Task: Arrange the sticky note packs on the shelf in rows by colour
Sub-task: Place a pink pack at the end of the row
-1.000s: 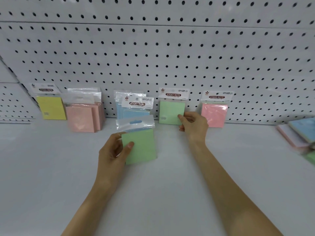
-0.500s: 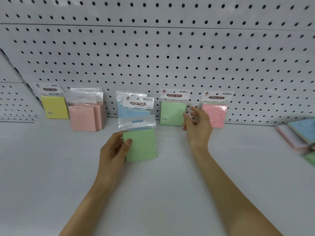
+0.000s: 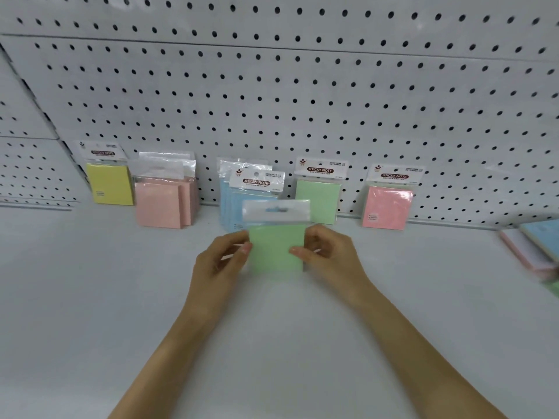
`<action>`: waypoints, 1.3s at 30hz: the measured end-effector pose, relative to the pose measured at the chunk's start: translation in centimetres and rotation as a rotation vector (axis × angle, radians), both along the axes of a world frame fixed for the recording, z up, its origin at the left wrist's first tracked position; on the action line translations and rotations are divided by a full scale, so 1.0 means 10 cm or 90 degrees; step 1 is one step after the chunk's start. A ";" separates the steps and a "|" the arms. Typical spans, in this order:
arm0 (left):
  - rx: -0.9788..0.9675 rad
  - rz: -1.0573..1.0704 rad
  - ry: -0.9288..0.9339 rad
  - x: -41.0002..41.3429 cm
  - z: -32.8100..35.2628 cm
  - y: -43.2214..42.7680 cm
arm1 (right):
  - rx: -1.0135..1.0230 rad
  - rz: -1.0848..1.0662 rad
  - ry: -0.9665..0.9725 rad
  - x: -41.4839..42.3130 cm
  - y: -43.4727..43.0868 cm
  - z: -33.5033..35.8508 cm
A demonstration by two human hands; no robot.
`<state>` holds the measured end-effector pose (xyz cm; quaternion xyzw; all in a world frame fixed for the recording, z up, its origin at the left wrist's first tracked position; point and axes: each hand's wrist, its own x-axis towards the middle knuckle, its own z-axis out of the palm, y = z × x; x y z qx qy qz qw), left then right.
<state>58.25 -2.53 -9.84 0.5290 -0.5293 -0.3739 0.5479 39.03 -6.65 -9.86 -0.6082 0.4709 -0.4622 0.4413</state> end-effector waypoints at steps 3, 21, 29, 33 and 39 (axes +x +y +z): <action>-0.028 0.017 -0.077 0.03 -0.06 -0.05 | -0.025 -0.170 -0.044 -0.19 -0.11 0.00; -0.252 -0.160 -0.811 0.24 -0.27 -0.49 | -0.104 -0.417 0.106 -0.02 -0.43 0.00; -0.247 -0.156 -0.778 0.26 -0.29 -0.46 | -0.100 -0.460 0.057 -0.08 -0.43 0.00; -0.240 -0.154 -0.747 0.24 -0.27 -0.45 | -0.083 -0.460 0.038 -0.09 -0.42 0.00; -0.219 -0.150 -0.760 0.20 -0.15 -0.42 | -0.053 -0.545 0.018 -0.12 -0.35 -0.01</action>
